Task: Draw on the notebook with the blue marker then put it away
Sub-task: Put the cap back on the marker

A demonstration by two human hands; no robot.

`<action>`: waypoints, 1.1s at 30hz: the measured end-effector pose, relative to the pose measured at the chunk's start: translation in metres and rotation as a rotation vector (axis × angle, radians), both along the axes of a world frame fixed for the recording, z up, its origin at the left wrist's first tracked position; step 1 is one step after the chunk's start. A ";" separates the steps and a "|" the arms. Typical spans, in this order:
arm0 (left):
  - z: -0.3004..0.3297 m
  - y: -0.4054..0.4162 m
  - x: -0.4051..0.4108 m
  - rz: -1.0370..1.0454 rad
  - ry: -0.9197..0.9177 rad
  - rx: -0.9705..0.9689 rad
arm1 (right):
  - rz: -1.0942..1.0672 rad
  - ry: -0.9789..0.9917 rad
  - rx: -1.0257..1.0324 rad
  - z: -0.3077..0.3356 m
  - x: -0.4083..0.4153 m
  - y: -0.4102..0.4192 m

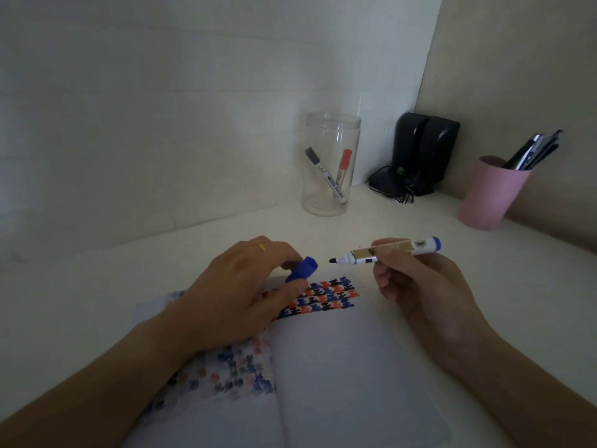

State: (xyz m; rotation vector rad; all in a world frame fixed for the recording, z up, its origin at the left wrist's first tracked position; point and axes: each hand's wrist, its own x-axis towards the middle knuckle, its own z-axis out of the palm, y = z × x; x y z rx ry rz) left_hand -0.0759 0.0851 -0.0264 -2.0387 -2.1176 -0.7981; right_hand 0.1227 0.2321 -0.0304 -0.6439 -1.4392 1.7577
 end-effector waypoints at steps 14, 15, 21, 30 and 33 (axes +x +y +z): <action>0.002 0.004 -0.003 0.033 0.055 0.125 | 0.047 0.069 0.011 0.004 -0.001 -0.003; 0.002 0.004 -0.003 0.030 0.058 0.128 | 0.051 0.059 0.019 0.004 0.000 -0.003; 0.003 0.003 -0.001 -0.002 0.075 0.141 | 0.111 0.023 0.074 0.005 0.000 -0.006; 0.005 -0.001 0.000 0.014 -0.010 0.195 | 0.158 0.005 0.112 0.004 0.002 -0.004; 0.005 0.000 0.000 0.009 0.021 0.194 | 0.152 0.005 0.121 0.003 0.002 -0.002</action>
